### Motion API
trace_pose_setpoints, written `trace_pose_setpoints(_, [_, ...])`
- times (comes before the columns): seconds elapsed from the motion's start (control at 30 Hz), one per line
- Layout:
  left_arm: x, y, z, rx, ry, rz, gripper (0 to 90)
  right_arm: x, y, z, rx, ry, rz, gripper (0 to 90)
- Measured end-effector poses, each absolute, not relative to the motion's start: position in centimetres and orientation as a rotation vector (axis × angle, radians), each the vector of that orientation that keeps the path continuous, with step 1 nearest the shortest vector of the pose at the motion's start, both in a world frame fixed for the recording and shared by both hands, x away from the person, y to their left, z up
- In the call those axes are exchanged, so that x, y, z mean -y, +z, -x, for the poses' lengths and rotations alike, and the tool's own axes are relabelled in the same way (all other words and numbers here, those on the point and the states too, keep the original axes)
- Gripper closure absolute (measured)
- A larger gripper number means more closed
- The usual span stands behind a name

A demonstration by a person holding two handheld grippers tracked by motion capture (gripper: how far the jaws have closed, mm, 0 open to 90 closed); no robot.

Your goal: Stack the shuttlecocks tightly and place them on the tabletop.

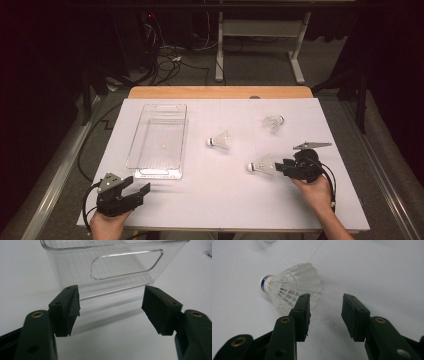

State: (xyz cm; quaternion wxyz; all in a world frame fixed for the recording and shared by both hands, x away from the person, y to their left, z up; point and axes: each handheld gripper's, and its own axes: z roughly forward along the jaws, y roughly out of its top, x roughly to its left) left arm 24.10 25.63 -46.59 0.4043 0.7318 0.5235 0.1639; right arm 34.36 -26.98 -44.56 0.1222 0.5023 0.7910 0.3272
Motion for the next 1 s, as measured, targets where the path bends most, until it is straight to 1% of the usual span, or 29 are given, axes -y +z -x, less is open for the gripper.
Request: trace_pose_setpoints(1.0, [-25.6, -46.6, -24.0, -1.320, 0.417, -1.848, 31.4, 26.7, -43.9, -31.5, -2.344, 0.999, -1.402, 63.2])
